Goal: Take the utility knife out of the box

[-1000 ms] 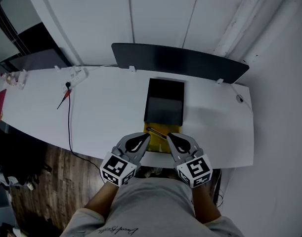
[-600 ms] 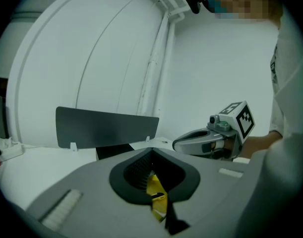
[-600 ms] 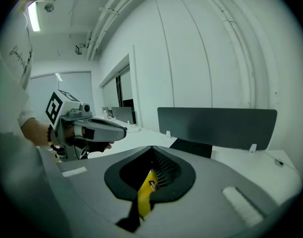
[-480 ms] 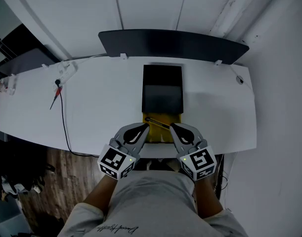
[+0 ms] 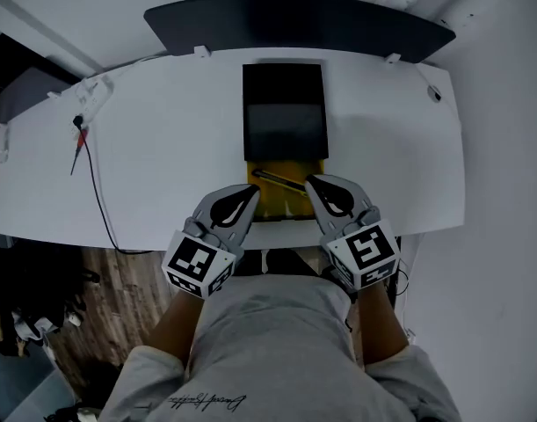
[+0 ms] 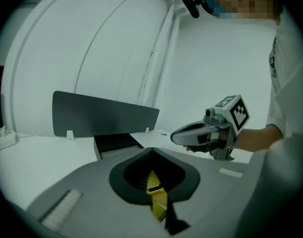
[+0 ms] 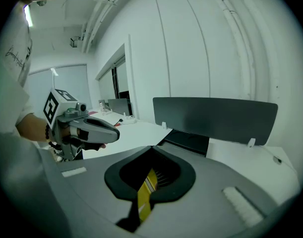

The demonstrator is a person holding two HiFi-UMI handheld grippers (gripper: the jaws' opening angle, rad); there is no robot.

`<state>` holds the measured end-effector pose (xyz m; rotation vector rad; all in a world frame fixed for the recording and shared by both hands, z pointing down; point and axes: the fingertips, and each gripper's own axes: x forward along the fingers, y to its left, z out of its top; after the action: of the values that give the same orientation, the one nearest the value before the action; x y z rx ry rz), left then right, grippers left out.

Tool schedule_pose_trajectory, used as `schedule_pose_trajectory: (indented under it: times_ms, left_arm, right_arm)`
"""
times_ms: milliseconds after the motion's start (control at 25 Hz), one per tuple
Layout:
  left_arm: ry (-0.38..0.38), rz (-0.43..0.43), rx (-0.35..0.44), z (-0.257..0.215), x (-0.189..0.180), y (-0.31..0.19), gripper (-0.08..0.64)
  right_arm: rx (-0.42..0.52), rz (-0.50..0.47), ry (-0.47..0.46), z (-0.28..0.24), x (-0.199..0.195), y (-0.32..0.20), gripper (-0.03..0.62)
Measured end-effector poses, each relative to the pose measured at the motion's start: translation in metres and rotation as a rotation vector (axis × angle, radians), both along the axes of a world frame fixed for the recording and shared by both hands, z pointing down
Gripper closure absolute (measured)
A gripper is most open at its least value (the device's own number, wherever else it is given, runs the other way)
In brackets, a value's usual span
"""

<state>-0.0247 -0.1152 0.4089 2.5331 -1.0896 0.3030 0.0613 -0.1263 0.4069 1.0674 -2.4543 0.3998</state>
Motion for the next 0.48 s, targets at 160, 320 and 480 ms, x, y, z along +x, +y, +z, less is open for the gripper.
schedule_pose_trajectory:
  times_ms: [160,320,480]
  left_arm:
    - [0.0,0.007,-0.011,0.008,0.0,-0.003,0.558]
    - [0.008,0.008,-0.032,0.018,0.0,-0.005,0.558]
    - [0.015,0.011,-0.055,0.03,0.002,-0.004,0.558]
  right_arm:
    - [-0.013,-0.004,0.012,0.009,-0.001,-0.004,0.577]
    - [-0.038,-0.012,0.027,0.02,-0.003,-0.004,0.577]
    - [-0.068,-0.019,0.048,0.033,-0.001,-0.005,0.577]
